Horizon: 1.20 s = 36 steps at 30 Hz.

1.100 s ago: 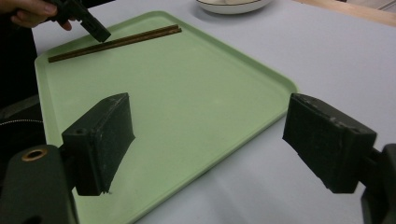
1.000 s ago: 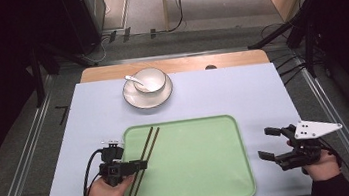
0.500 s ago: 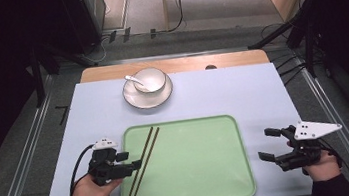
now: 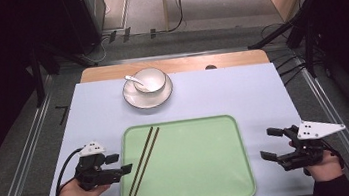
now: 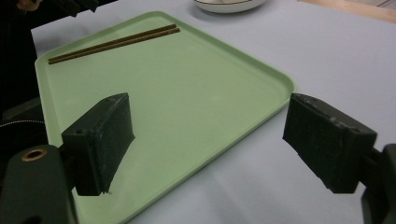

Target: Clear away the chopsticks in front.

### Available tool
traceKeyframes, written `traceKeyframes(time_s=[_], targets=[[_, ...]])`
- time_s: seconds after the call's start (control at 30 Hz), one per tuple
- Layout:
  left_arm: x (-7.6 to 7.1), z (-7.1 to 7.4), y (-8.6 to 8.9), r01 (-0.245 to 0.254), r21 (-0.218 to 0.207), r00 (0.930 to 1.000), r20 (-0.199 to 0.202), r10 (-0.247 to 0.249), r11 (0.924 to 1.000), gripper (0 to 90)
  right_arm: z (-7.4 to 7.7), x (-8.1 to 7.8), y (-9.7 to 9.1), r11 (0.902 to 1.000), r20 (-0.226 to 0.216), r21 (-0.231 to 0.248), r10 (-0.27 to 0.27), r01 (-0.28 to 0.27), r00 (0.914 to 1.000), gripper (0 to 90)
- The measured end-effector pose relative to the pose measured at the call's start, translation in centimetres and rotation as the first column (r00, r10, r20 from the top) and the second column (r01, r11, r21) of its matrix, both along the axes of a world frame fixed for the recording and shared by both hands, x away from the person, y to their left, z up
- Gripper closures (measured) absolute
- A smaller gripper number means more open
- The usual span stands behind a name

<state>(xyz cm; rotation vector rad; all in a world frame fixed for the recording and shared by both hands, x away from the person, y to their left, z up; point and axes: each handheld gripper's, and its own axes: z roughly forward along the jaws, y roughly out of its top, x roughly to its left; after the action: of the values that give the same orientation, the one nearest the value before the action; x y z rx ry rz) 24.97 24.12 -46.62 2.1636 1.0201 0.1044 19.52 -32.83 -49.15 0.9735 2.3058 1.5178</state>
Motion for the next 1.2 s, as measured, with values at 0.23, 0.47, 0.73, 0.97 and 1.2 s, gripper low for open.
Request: traceKeyframes(time_s=[0.23,0.47,0.73,0.97,1.2], targets=[[-0.2,-0.3,2.1,-0.044,-0.001,0.999,0.004,0.044,0.999,33.7,0.0,-0.2,-0.2,1.0,0.001,0.004,-0.006,0.006,1.0,16.1],[-0.5,-0.3,3.6,-0.084,-0.004,0.9956,0.043,0.084,0.9965,32.4,0.0,-0.3,-0.2,0.9999,-0.005,0.004,-0.012,0.012,0.9999,16.0],[-0.5,-0.3,4.8,-0.113,-0.018,0.9919,0.058,0.113,0.9935,32.2,0.0,-0.3,-0.2,0.9999,-0.001,0.004,-0.014,0.014,0.9999,15.9],[-0.4,-0.5,5.1,-0.116,-0.016,0.9915,0.059,0.116,0.9932,32.2,0.0,-0.4,-0.2,0.9999,-0.002,0.003,-0.014,0.014,0.9999,15.9],[-0.4,-0.5,5.0,-0.115,-0.018,0.9914,0.062,0.115,0.9933,32.2,0.0,-0.3,-0.2,0.9999,-0.003,-0.004,-0.011,0.011,0.9999,15.9]])
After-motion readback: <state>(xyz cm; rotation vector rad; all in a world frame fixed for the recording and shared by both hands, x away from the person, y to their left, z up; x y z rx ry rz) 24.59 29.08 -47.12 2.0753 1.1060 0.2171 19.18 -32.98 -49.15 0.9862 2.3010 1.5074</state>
